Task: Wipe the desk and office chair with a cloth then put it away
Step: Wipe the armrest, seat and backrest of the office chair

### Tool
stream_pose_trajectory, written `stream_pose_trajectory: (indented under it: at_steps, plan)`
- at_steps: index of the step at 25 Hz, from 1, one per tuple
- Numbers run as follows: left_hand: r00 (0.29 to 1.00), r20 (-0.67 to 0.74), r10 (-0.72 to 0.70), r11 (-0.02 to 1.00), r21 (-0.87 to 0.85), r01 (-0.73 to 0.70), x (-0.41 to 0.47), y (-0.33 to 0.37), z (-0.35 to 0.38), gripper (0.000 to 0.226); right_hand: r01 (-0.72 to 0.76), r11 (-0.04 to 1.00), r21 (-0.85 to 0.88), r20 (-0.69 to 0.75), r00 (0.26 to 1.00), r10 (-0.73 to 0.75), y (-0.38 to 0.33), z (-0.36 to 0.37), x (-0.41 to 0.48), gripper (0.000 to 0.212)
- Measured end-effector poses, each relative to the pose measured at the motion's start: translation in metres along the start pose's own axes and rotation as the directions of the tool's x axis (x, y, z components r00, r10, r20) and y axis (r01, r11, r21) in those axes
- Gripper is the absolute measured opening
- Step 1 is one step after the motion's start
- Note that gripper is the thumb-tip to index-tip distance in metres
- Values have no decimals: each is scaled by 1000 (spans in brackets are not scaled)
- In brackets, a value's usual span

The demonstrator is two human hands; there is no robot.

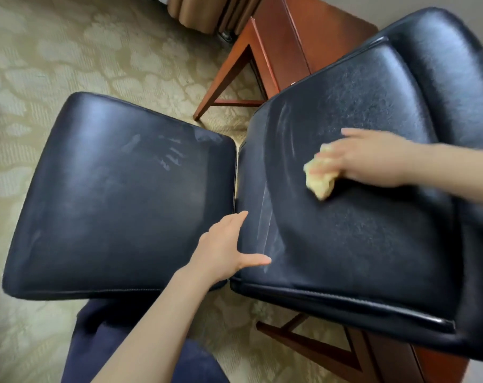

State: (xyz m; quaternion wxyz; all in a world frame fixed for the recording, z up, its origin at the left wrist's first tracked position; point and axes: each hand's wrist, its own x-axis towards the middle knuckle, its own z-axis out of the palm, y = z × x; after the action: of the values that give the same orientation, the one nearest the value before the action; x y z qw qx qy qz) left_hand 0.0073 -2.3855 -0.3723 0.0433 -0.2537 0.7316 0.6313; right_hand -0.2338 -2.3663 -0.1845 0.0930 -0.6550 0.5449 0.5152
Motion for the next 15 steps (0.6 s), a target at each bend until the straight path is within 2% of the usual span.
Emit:
stream_pose_trajectory:
  at_steps: [3,7,10,13,15]
  plan:
    - [998,34,-44,996,-75,46,-8,-7,35,116,-199,976,86,-35,979,202,5,-8,47,44]
    - [987,119,-104,990,-86,114,-15,-13,81,130,-371,925,80,11,928,372,-58,8,82,39]
    - [990,87,-111,990,-78,118,-25,-20,110,125,-280,959,47,44,960,278,-129,23,80,37]
    - [995,-37,-90,995,-53,88,-28,-30,122,105,-85,996,-6,46,995,85,-175,36,55,36]
    - [994,-69,-84,995,-61,80,-31,-32,124,90,28,999,27,23,999,-29,-182,39,29,35]
